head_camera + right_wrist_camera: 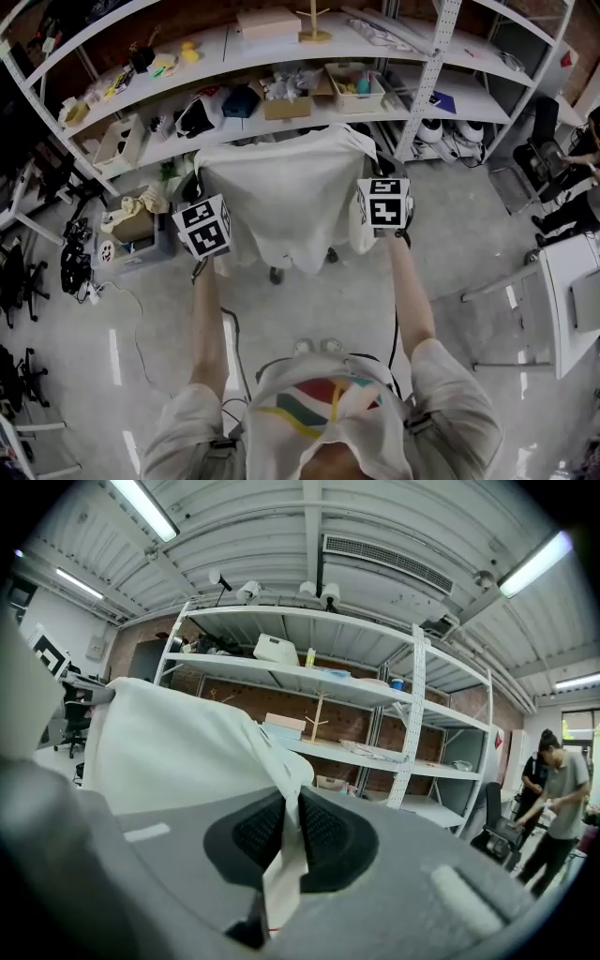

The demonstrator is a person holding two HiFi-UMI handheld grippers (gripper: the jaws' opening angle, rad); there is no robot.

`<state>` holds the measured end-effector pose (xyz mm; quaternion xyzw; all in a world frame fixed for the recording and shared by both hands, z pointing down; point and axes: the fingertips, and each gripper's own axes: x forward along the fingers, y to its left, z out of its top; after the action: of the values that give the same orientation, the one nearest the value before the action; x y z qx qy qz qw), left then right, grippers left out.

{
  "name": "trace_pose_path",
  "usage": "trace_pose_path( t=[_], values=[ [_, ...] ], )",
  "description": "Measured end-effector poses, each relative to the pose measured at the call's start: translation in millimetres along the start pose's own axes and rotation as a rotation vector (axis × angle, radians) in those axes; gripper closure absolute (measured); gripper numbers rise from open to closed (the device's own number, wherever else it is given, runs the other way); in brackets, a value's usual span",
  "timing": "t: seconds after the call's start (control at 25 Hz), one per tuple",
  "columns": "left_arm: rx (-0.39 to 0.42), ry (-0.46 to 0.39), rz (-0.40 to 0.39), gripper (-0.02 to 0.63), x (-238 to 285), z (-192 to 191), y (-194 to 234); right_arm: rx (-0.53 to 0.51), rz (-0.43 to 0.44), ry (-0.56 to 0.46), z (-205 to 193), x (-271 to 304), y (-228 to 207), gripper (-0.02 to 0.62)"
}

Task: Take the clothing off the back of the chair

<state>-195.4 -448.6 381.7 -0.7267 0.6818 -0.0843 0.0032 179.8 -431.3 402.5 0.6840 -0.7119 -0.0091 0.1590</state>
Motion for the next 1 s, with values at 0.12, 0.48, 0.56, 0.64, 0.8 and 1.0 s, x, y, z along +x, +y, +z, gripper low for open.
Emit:
trace_pose_path(
  t=[0.12, 0.48, 0.56, 0.64, 0.8, 1.0],
  values=[
    [0.016, -0.044, 0.03, 0.589, -3, 23, 10, -0.008, -0.013, -0.04, 16, -1, -2, 0.583],
    [0.027, -0.146, 0.07, 0.589, -13, 85, 13, -0.073, -0.028, -0.144, 77, -12, -15, 0.583],
    [0.021, -0.182, 0.081, 0.589, -17, 106, 19, -0.056, -0.033, -0.17, 91, -14, -20, 0.583],
    [0.031, -0.219, 0.093, 0.589, -22, 126, 22, -0.051, -0.039, -0.203, 110, -18, -24, 0.583],
    [0.022, -0.276, 0.109, 0.589, -32, 158, 27, -0.056, -0.059, -0.279, 145, -28, -32, 0.583],
    [0.047, -0.346, 0.133, 0.589, -55, 200, 30, -0.046, -0.068, -0.383, 192, -50, -43, 0.583]
  ],
)
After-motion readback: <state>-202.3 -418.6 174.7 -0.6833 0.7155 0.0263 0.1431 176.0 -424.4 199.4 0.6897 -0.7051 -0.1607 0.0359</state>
